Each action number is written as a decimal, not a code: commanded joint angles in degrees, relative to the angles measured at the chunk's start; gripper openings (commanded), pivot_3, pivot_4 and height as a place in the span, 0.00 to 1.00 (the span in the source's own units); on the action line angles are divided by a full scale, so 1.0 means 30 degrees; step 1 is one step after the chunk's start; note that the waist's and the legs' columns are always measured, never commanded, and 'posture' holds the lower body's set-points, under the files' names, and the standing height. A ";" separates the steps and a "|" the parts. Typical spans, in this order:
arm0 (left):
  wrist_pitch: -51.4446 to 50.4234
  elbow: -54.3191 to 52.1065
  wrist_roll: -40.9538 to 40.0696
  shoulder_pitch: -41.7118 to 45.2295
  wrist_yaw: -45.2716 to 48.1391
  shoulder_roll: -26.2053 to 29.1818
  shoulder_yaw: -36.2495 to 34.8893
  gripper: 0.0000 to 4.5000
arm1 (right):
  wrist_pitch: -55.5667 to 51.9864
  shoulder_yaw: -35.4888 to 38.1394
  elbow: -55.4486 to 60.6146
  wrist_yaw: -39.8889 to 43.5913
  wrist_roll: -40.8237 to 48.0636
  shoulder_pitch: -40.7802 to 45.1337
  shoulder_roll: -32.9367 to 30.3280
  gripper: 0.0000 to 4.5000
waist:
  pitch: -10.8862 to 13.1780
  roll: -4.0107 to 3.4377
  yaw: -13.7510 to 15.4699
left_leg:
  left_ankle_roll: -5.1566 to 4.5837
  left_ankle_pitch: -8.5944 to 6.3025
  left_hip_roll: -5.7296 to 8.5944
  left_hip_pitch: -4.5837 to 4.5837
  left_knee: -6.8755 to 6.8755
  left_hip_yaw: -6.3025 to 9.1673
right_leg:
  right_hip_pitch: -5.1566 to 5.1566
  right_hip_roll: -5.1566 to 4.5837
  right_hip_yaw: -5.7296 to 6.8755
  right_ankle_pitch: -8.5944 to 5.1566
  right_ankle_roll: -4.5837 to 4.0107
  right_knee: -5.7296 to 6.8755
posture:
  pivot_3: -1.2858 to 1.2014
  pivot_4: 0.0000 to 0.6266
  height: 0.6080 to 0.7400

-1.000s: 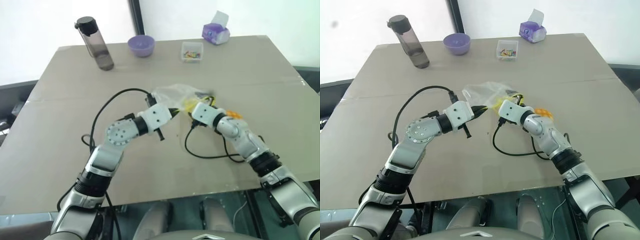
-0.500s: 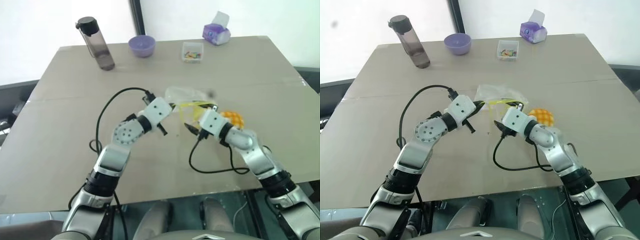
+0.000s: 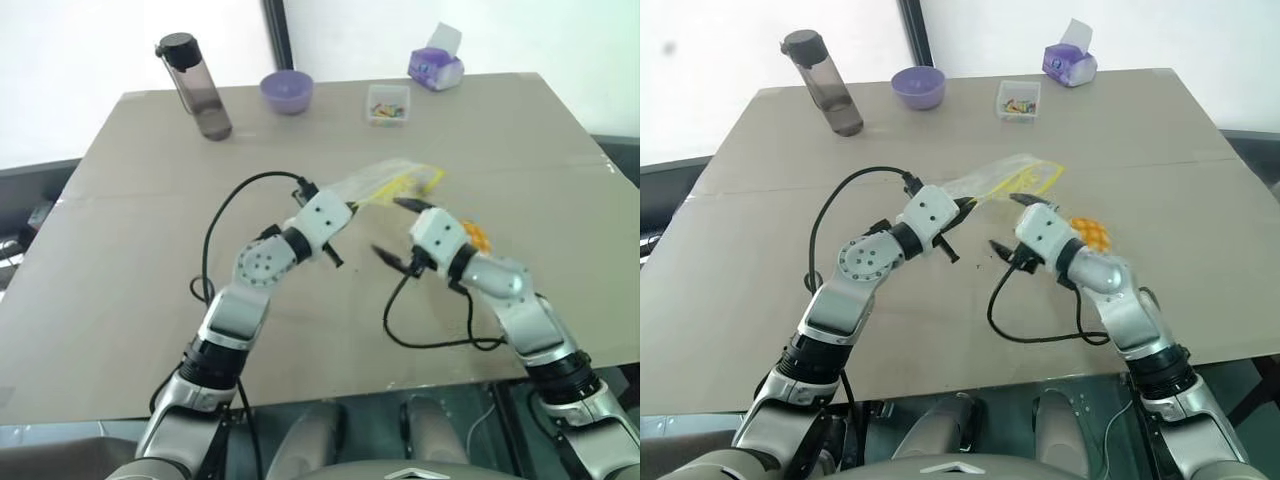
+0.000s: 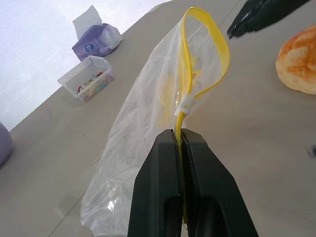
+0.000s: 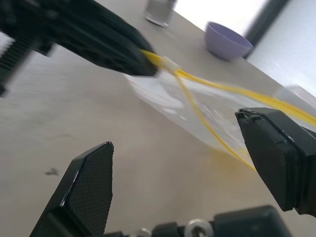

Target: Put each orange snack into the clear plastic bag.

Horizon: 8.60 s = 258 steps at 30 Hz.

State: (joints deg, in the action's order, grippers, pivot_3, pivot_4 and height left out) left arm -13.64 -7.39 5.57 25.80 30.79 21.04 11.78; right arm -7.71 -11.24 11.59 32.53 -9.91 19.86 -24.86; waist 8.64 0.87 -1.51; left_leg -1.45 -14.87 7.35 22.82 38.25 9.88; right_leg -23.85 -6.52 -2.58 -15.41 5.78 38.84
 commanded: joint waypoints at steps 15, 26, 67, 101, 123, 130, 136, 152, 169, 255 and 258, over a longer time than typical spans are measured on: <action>0.0381 -0.0764 -0.0063 -0.0608 0.0097 0.1115 -0.0599 0.00 | -1.4541 0.8721 0.3081 -0.1874 0.8509 -0.2323 0.1604 0.99 | -0.0005 -0.0012 0.0258 | -0.0004 -0.0003 -0.0006 -0.0025 -0.0012 -0.0012 | 0.0022 -0.0006 -0.0013 0.0000 -0.0001 0.0001 | 0.52 0.24 1.00; 0.0532 -0.0571 0.0021 -0.0572 0.0086 0.1179 -0.0532 0.00 | -1.3709 0.6522 0.2647 -0.1931 0.8214 -0.3463 -0.0087 0.67 | -0.0008 -0.0010 0.0281 | -0.0005 -0.0003 -0.0001 -0.0023 -0.0010 -0.0009 | 0.0027 -0.0012 0.0001 0.0000 0.0001 -0.0005 | 0.52 0.24 1.00; 0.2673 -0.0786 0.0269 -0.0606 0.1563 0.0658 0.1364 0.00 | -1.8865 0.7543 0.0835 -0.4789 1.5457 0.3923 0.2960 0.00 | -0.0003 -0.0018 0.0234 | -0.0008 -0.0004 0.0000 -0.0005 -0.0016 -0.0003 | 0.0015 -0.0021 0.0006 0.0000 0.0000 -0.0011 | 0.52 0.24 1.00; 0.0090 -0.1008 -0.3115 -0.0737 0.1460 -0.1634 -0.0800 0.00 | -1.7749 0.6405 0.1599 -0.3517 1.4769 0.3825 0.1086 0.60 | 0.0001 -0.0027 0.0149 | -0.0008 -0.0004 0.0004 0.0019 -0.0022 -0.0001 | -0.0014 -0.0019 0.0006 0.0000 0.0000 -0.0010 | 0.52 0.24 1.00; -0.0542 -0.0917 -0.3902 -0.0552 0.1012 -0.1710 -0.0945 0.00 | -0.4425 0.1093 0.0680 0.2507 0.4805 -0.0064 -0.8830 0.60 | 0.0012 -0.0011 0.0278 | -0.0029 -0.0017 0.0008 -0.0007 0.0005 -0.0016 | 0.0047 -0.0035 0.0030 0.0002 0.0011 -0.0055 | 0.52 0.24 1.00; -0.0536 -0.0925 -0.3932 -0.0518 0.1043 -0.1619 -0.0966 0.00 | -0.1878 -0.0063 -0.2198 0.1568 0.2119 0.2226 -0.6517 0.60 | 0.0016 -0.0006 0.0311 | -0.0027 -0.0016 0.0008 0.0005 0.0001 -0.0011 | 0.0037 -0.0035 0.0025 0.0002 0.0010 -0.0062 | 0.52 0.24 1.00; -0.0560 -0.1090 -0.3871 -0.0648 0.0909 -0.1553 -0.0946 0.00 | -0.1339 0.0290 -0.1976 0.2273 0.2021 0.2087 -0.6282 0.21 | 0.0017 -0.0005 0.0423 | -0.0028 -0.0017 0.0011 0.0015 0.0001 0.0003 | 0.0040 -0.0039 0.0036 0.0002 0.0010 -0.0079 | 0.52 0.24 1.00; 0.1483 -0.1673 -0.4231 0.1697 0.1123 -0.1676 -0.1191 0.00 | -0.1494 0.2846 -0.2428 0.2582 0.1516 0.4480 -0.8434 0.01 | 0.0024 -0.0011 0.0403 | -0.0027 -0.0016 0.0015 0.0019 0.0006 -0.0001 | 0.0037 -0.0038 0.0037 0.0002 0.0009 -0.0076 | 0.52 0.24 1.00; 0.2905 -0.1212 -0.2753 0.1878 0.1661 -0.0744 -0.0109 0.00 | -0.3366 0.3747 0.2830 0.7628 0.4753 0.3690 -1.0517 0.45 | 0.0037 -0.0029 0.0265 | -0.0032 -0.0020 0.0001 0.0015 -0.0027 -0.0006 | 0.0042 -0.0029 0.0031 0.0002 0.0010 -0.0111 | 0.52 0.24 1.00; 0.3517 -0.1310 -0.3977 0.1476 0.2992 0.2550 -0.2014 0.00 | 0.0128 0.3217 -0.0474 0.6098 0.1917 0.3352 -0.9923 0.01 | 0.0041 -0.0022 0.0296 | -0.0033 -0.0020 0.0008 0.0027 -0.0013 0.0002 | 0.0035 -0.0038 0.0037 0.0003 0.0009 -0.0107 | 0.52 0.24 1.00; 0.3587 -0.1206 -0.3957 0.1512 0.3060 0.2734 -0.2004 0.00 | 0.0188 0.3657 -0.0575 0.6113 0.1891 0.2610 -1.0557 0.01 | 0.0041 -0.0022 0.0311 | -0.0033 -0.0020 0.0007 0.0027 -0.0014 0.0005 | 0.0034 -0.0036 0.0040 0.0002 0.0009 -0.0106 | 0.52 0.24 1.00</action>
State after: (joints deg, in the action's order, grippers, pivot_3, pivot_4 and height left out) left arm -3.40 -9.94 -5.79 29.46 40.90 27.74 10.51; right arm -6.08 -5.11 12.18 51.84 -2.82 28.79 -53.93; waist 8.76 0.80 -0.58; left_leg -1.55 -14.93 7.38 22.90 38.21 9.90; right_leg -23.75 -6.63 -2.46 -15.40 5.81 38.52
